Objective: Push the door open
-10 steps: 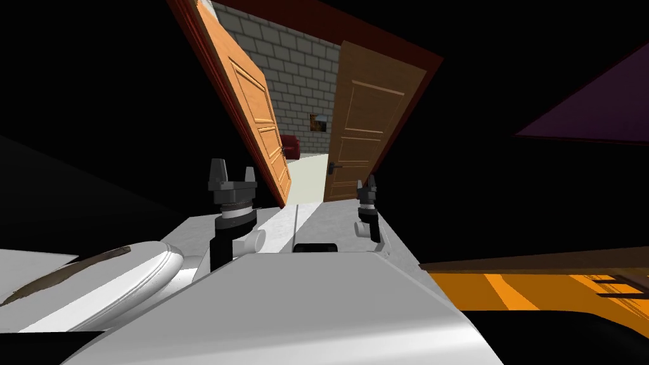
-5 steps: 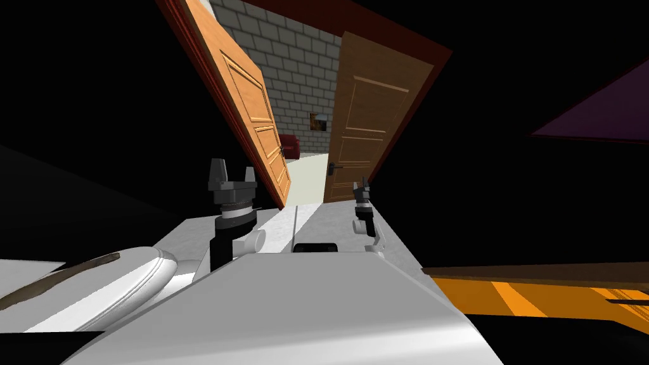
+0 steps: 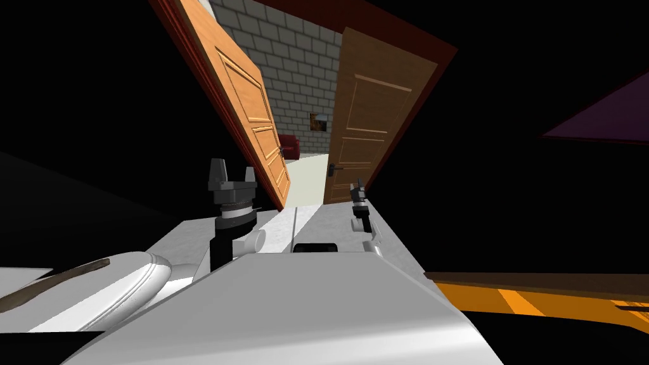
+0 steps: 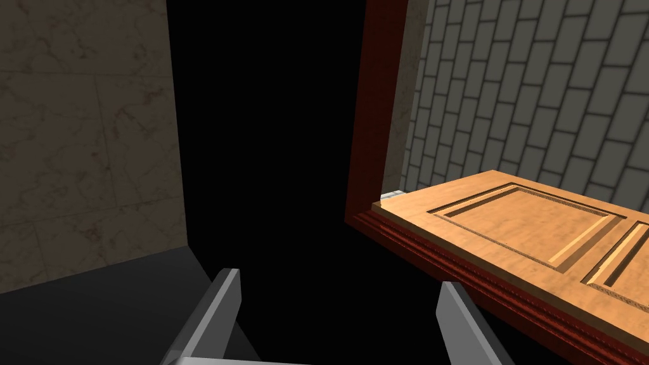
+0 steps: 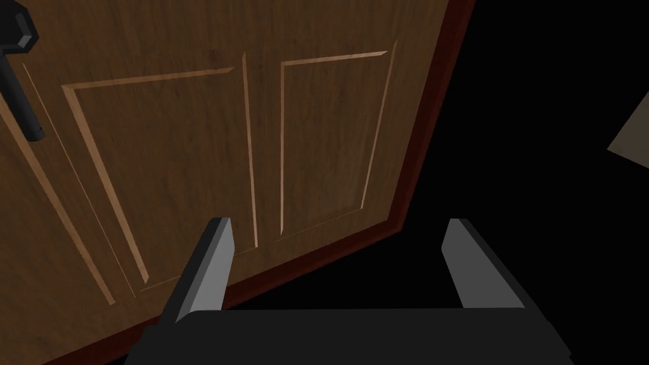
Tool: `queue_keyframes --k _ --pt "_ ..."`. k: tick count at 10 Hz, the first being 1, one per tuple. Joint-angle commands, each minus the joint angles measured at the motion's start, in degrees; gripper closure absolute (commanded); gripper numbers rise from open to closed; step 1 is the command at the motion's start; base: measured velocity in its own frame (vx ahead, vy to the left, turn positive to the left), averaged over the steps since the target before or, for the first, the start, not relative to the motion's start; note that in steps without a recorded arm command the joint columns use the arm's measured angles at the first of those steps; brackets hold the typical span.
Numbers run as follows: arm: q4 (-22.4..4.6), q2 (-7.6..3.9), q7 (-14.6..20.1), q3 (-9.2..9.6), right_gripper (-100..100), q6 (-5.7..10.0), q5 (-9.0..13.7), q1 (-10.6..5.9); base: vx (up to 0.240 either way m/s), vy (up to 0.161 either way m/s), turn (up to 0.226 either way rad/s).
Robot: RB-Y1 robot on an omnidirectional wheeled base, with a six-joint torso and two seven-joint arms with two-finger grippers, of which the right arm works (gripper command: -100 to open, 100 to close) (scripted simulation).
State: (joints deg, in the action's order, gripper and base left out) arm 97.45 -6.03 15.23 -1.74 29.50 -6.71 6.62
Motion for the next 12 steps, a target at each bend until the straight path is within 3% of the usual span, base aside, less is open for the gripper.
queue_keyframes --k 1,2,3,5,6,8,9,11,12 --pt "-2.86 -0.39 0.57 -0.05 -100 -0.1 -0.45 -1.77 0.057 0.006 0.0" --pt "-4.82 -0.72 1.09 -0.05 -100 -0.07 -0.84 -3.04 0.069 -0.001 0.001" --pt "-5.69 -0.72 1.09 -0.05 -100 -0.07 -0.84 -3.04 0.057 -0.001 0.006" --pt "-9.94 -1.37 2.12 -0.05 -100 -0.03 -1.63 -5.57 0.074 -0.01 0.002" --pt "-10.46 -1.37 2.12 -0.05 -100 -0.03 -1.63 -5.57 0.063 -0.003 0.004" --pt "-14.7 -2.02 3.15 -0.04 -100 0.01 -2.41 -8.1 0.063 -0.008 0.001" --pt "-15.22 -2.02 3.15 -0.04 -100 0.01 -2.41 -8.1 0.059 -0.001 0.004" --pt "-19.57 -2.65 4.18 -0.04 -100 0.05 -3.19 -10.62 0.077 -0.001 0.002" --pt "-19.96 -2.65 4.18 -0.04 -100 0.05 -3.19 -10.62 0.06 -0.014 0.004"
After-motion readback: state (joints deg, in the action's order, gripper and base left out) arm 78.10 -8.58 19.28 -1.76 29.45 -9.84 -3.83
